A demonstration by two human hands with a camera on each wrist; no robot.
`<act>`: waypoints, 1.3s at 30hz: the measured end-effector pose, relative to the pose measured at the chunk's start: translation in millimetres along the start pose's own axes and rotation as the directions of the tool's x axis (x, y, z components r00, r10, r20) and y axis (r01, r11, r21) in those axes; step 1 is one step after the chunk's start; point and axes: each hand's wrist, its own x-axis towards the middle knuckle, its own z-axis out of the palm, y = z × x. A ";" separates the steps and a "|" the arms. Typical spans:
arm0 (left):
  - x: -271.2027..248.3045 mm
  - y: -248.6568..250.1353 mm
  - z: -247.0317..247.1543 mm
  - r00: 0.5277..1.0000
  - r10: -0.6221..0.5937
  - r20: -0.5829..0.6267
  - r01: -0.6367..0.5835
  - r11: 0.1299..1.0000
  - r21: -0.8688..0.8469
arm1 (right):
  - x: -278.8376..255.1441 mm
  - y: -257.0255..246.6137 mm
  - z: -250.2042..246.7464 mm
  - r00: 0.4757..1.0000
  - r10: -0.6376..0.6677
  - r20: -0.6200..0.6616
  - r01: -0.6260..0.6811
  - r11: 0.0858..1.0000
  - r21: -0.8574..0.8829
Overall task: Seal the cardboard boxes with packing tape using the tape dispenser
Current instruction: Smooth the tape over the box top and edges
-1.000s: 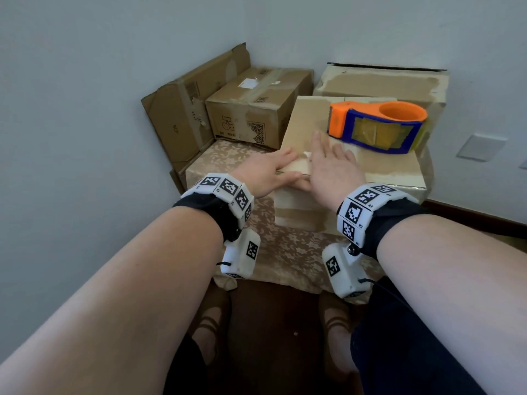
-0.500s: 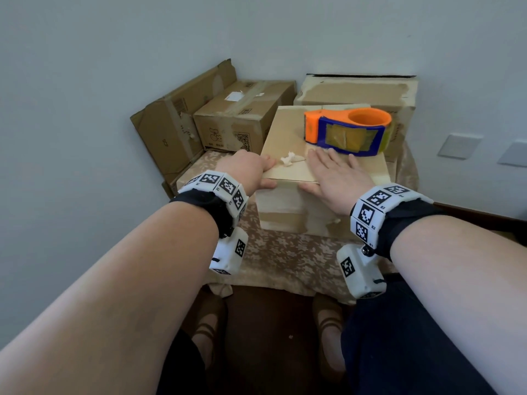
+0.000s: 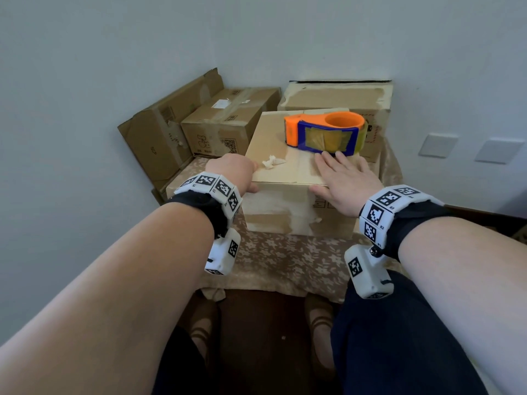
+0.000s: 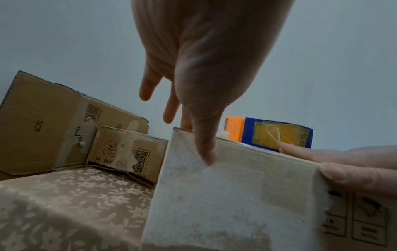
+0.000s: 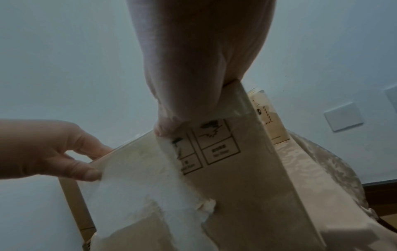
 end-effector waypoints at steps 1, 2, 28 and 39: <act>-0.4 0.8 -0.5 1.000 -0.006 0.003 0.006 1.000 -0.006 | -1.8 3.1 -0.2 1.000 0.003 0.013 -0.003 1.000 0.008; -1.4 1.2 -0.8 1.000 -0.013 0.008 0.013 1.000 -0.009 | -3.6 5.9 -0.4 1.000 0.005 0.023 -0.005 1.000 0.015; 2.5 -22.7 -2.7 0.965 -0.254 -0.062 0.236 0.948 -0.211 | 29.5 30.7 -37.0 0.950 0.152 -0.273 -0.090 0.970 0.226; 4.6 2.1 10.2 0.938 -0.332 -0.097 0.202 0.752 -0.627 | 20.0 81.6 -0.2 0.739 0.653 -0.166 -0.461 0.670 0.582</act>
